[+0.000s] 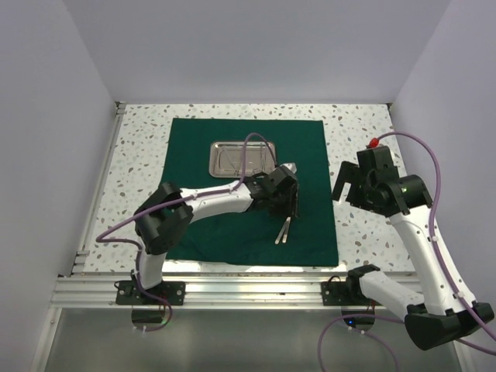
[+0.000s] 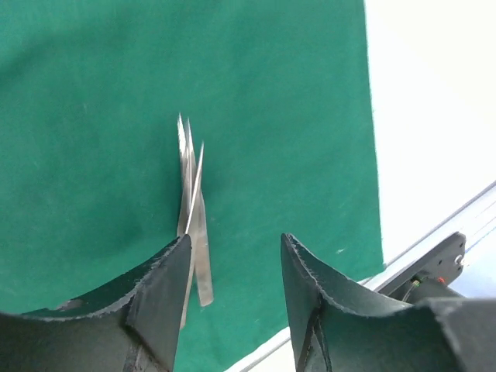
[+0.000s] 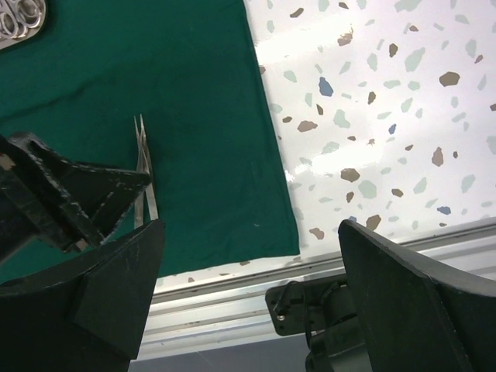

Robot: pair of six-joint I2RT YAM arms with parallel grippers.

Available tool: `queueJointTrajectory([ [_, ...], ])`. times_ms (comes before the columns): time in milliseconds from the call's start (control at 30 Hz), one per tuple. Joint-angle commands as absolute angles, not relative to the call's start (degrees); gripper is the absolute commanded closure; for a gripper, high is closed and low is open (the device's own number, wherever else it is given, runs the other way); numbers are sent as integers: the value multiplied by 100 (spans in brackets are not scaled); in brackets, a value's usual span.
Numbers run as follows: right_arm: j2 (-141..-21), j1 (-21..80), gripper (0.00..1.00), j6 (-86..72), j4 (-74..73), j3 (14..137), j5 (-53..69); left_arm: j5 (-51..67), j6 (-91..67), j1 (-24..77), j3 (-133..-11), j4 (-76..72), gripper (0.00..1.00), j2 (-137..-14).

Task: Open and lay out the surgical kit
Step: Place the medical item in the surgical kit, then pick up the medical item from the container.

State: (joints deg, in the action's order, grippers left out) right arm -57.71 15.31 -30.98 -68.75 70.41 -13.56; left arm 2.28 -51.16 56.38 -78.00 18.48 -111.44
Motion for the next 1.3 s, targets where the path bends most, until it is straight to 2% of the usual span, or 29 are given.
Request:
queueJointTrajectory([
  [0,-5643,1494,2,-3015,-6996,7066,-1555,-339,-4659,5555,-8689,2222,46,-10969],
  [267,-5669,1494,2,-3243,-7022,7057,-1450,-1195,-3159,4309,-10141,3454,58,-11696],
  [600,-5994,1503,2,-3322,-7172,7269,-1652,-1600,-1881,3797,-12610,4016,59,-13622],
  [967,-6275,1503,2,-3358,-7128,7269,-1863,-1345,-1855,3630,-12920,3832,59,-14282],
  [1267,-6451,1485,2,-3322,-6944,7225,-1837,-1161,-1775,3621,-12972,3884,64,-14519],
])
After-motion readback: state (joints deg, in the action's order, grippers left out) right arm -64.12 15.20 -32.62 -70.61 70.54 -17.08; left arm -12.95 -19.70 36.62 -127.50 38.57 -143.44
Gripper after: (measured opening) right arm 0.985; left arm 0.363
